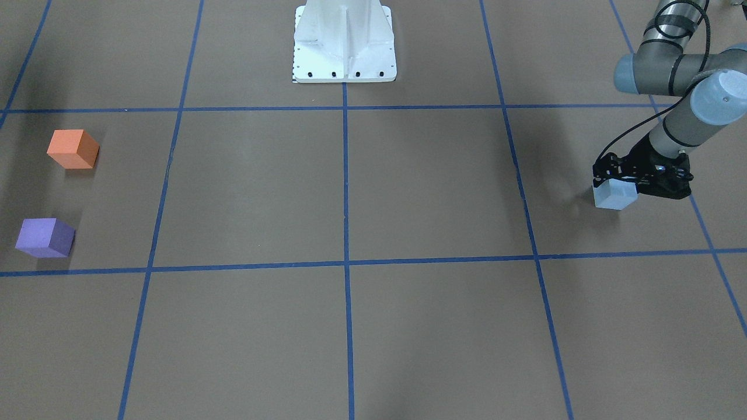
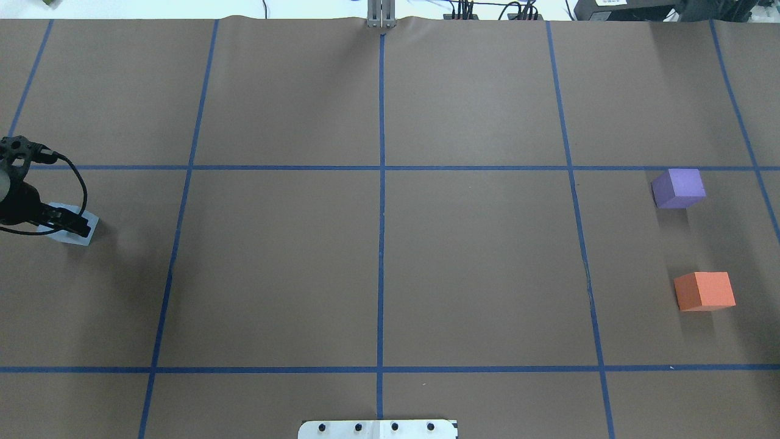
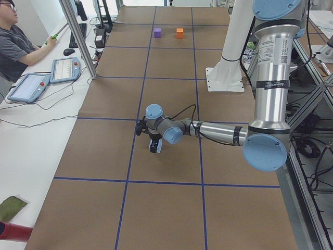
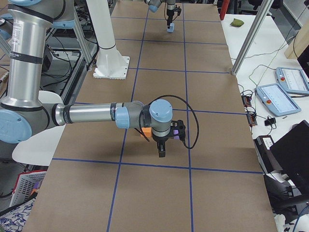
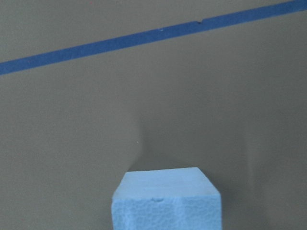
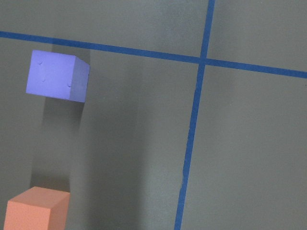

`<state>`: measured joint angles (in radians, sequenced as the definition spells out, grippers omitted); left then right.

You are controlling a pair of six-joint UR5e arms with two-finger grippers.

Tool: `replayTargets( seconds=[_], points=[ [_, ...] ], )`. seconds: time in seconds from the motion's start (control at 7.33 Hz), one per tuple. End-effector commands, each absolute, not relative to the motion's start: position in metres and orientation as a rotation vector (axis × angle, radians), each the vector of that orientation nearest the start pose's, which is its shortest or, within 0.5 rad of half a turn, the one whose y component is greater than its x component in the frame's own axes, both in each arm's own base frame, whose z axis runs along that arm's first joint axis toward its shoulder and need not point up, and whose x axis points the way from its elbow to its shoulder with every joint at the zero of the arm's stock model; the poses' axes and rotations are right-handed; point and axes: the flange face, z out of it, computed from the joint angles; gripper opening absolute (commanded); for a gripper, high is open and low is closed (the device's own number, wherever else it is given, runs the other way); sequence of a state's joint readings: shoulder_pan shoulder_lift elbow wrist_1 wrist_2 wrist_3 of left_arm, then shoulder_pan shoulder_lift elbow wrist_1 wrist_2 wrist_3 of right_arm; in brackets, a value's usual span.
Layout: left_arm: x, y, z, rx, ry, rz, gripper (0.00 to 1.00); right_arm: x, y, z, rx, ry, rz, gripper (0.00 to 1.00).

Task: Place blue block between orange and purple blocks
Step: 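Lower the left gripper onto the light blue cube and grasp it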

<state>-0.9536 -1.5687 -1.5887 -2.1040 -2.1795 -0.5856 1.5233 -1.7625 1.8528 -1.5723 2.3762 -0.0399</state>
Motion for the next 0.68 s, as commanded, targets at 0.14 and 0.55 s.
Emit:
replayTargets(
  seconds=[0.14, 0.55],
  points=[
    [0.248, -0.476, 0.587, 0.107, 0.808, 0.198, 0.35, 0.042, -0.417, 0.604, 0.081, -0.806, -0.118, 1.00],
    [0.290, -0.510, 0.507, 0.110, 0.903, 0.075, 0.36, 0.042, -0.417, 0.604, 0.081, -0.807, -0.118, 1.00]
  ],
)
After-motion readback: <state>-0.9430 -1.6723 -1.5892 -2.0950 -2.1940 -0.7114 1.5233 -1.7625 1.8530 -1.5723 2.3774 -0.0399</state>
